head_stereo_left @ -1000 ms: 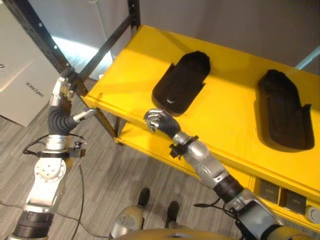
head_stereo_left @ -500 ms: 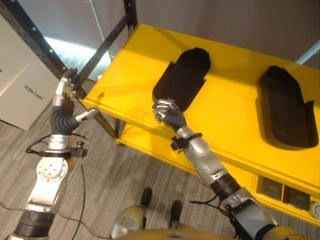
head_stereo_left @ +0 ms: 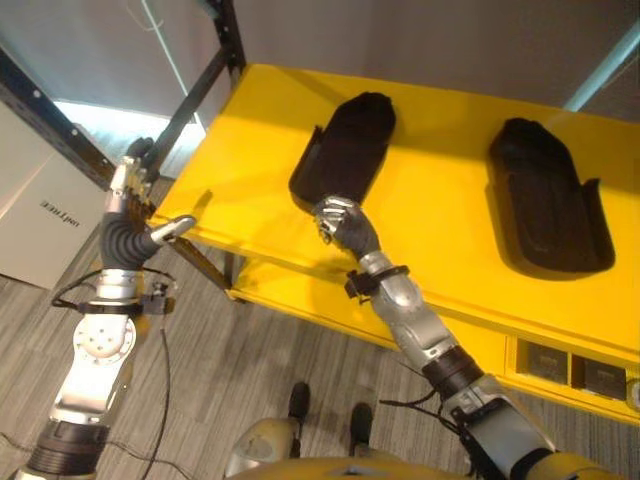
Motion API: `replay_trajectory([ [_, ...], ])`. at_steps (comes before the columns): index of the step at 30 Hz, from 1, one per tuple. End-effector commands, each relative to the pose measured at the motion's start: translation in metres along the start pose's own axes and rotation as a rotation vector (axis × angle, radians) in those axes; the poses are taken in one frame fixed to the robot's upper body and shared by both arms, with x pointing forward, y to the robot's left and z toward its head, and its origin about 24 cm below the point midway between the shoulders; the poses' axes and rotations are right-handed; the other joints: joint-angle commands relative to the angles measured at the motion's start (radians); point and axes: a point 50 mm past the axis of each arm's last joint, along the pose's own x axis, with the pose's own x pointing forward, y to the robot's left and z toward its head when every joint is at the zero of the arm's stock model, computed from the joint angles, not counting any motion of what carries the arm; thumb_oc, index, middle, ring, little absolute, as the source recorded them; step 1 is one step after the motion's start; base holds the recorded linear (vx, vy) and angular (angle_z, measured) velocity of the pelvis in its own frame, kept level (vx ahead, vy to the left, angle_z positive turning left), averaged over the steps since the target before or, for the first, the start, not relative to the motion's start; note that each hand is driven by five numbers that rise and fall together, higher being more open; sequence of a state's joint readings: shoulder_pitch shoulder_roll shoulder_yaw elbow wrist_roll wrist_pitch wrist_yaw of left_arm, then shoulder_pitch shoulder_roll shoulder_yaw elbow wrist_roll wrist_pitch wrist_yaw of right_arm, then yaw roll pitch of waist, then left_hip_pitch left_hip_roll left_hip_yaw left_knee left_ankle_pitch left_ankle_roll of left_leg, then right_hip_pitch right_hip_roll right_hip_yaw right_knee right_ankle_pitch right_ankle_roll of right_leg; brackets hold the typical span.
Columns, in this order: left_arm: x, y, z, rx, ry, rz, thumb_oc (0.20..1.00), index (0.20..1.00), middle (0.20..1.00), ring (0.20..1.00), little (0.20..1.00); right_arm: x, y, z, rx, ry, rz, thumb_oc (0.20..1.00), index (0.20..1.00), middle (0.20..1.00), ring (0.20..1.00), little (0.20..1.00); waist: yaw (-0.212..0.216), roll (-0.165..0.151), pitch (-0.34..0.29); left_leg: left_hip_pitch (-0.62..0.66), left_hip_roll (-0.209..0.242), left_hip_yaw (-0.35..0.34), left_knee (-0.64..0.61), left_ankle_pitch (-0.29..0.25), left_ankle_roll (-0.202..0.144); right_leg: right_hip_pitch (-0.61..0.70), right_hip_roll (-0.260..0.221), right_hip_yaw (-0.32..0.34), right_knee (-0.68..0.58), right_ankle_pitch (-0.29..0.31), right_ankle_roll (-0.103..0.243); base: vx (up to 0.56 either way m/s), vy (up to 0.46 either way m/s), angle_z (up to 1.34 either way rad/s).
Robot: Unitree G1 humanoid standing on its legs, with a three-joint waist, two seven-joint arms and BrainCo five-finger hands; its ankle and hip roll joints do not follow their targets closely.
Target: Move parts from the plastic box to the shelf.
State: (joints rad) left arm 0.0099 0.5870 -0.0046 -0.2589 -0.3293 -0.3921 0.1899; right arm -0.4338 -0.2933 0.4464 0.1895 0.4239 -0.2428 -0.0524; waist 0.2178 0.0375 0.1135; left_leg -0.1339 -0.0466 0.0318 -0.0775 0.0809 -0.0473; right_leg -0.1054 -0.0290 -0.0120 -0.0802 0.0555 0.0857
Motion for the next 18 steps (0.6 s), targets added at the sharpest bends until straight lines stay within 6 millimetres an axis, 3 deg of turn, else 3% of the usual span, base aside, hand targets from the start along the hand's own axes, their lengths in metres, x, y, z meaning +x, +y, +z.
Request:
replay_trajectory([
  [1, 0.008, -0.002, 0.013, 0.042, -0.090, -0.038, 1.000, 1.000, 1.000, 1.000, 1.000, -0.004, 0.006, 0.039, 0.009, -0.213, 0.069, 0.457, 0.457, 0.457, 0.457, 0.457, 0.005, -0.003, -0.064, 0.068, 0.053, 0.110, 0.086, -0.201, 0.002, -0.027, -0.009, 0.014, 0.170, -0.165, 0.120, -0.01, 0.079, -0.14],
  [2, 0.010, -0.001, 0.020, 0.061, -0.124, -0.053, 1.000, 1.000, 1.000, 1.000, 1.000, -0.018, -0.007, 0.057, -0.039, -0.293, 0.058, 0.868, 0.868, 0.868, 0.868, 0.868, -0.018, -0.010, -0.066, 0.074, 0.055, 0.117, 0.088, -0.208, 0.004, -0.022, -0.009, 0.023, 0.175, -0.165, 0.127, -0.01, 0.088, -0.12],
  [3, 0.010, -0.002, 0.023, 0.066, -0.136, -0.060, 1.000, 1.000, 1.000, 1.000, 1.000, -0.027, -0.014, 0.065, -0.069, -0.325, 0.038, 1.000, 1.000, 1.000, 1.000, 1.000, -0.031, -0.012, -0.067, 0.079, 0.054, 0.124, 0.090, -0.211, 0.005, -0.020, -0.008, 0.029, 0.178, -0.165, 0.130, 0.00, 0.090, -0.14],
  [5, 0.010, -0.003, 0.027, 0.082, -0.153, -0.071, 1.000, 1.000, 1.000, 1.000, 1.000, -0.037, -0.022, 0.072, -0.104, -0.356, 0.005, 1.000, 1.000, 1.000, 1.000, 1.000, -0.046, -0.016, -0.070, 0.085, 0.055, 0.130, 0.091, -0.215, 0.006, -0.018, -0.007, 0.037, 0.181, -0.165, 0.134, 0.01, 0.064, -0.23],
  [6, 0.011, -0.004, 0.030, 0.119, -0.172, -0.094, 1.000, 1.000, 1.000, 1.000, 1.000, -0.057, -0.038, 0.081, -0.170, -0.383, -0.069, 1.000, 1.000, 1.000, 1.000, 1.000, -0.086, -0.022, -0.077, 0.100, 0.055, 0.148, 0.092, -0.225, 0.010, -0.013, -0.005, 0.058, 0.186, -0.164, 0.142, 0.02, 0.056, -0.48],
  [7, 0.010, -0.005, 0.030, 0.118, -0.171, -0.096, 1.000, 1.000, 1.000, 1.000, 1.000, -0.059, -0.038, 0.081, -0.170, -0.381, -0.071, 1.000, 1.000, 1.000, 1.000, 1.000, -0.083, -0.022, -0.078, 0.102, 0.055, 0.149, 0.092, -0.226, 0.010, -0.013, -0.005, 0.059, 0.187, -0.165, 0.143, 0.01, 0.078, -0.56],
  [10, 0.012, -0.005, 0.031, 0.165, -0.183, -0.107, 1.000, 1.000, 1.000, 1.000, 1.000, -0.086, -0.055, 0.089, -0.243, -0.393, -0.161, 1.000, 1.000, 1.000, 1.000, 1.000, -0.146, -0.033, -0.086, 0.119, 0.064, 0.193, 0.100, -0.238, 0.012, -0.014, 0.009, 0.106, 0.193, -0.161, 0.158, -0.01, 0.053, -0.41],
  [14, 0.009, -0.002, 0.020, 0.258, -0.129, -0.145, 1.000, 1.000, 1.000, 1.000, 1.000, -0.124, -0.077, 0.078, -0.454, -0.246, -0.285, 1.000, 1.000, 1.000, 1.000, 1.000, -0.213, -0.047, -0.093, 0.147, 0.081, 0.286, 0.107, -0.255, 0.009, -0.024, 0.038, 0.180, 0.196, -0.151, 0.176, -0.03, 0.049, -0.76],
  [18, 0.003, 0.000, 0.011, 0.272, -0.077, -0.157, 1.000, 1.000, 1.000, 1.000, 1.000, -0.143, -0.086, 0.060, -0.508, -0.111, -0.346, 1.000, 1.000, 1.000, 1.000, 1.000, -0.235, -0.052, -0.095, 0.162, 0.090, 0.330, 0.101, -0.250, 0.007, -0.036, 0.054, 0.218, 0.196, -0.135, 0.176, -0.04, 0.013, -0.56],
])
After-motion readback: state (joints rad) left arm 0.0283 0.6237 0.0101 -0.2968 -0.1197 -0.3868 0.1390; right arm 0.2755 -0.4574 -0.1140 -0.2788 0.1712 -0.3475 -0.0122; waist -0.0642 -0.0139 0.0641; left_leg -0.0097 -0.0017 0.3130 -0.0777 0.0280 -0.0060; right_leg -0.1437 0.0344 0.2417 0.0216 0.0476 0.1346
